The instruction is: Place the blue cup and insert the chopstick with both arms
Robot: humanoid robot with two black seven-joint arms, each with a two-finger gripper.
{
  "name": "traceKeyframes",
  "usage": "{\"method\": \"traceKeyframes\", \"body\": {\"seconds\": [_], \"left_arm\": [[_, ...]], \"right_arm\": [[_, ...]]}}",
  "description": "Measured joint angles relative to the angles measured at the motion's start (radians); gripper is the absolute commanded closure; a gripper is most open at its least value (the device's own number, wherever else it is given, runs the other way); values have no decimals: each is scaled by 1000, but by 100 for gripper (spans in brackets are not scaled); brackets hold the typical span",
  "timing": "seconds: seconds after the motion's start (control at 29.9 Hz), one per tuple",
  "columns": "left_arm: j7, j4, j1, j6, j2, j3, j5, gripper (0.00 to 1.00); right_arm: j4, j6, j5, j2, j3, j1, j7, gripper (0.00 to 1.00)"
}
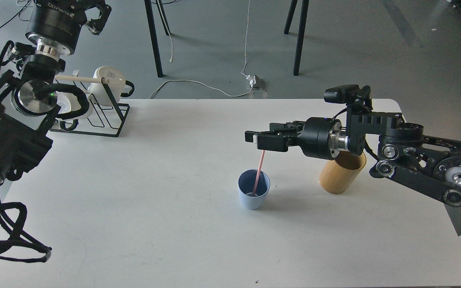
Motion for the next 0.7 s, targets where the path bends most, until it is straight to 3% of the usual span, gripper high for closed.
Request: {"method": "traceKeyframes", "body": {"seconds": [0.43, 0.7], "left_arm": [[-1, -1, -2, 0, -2, 0, 0, 0], [-1, 0, -15, 0, -2, 0, 0, 0]], "right_arm": [[8, -7, 31, -42, 174, 5, 0, 1], [-44, -18, 291, -48, 319, -6, 1, 1]]}}
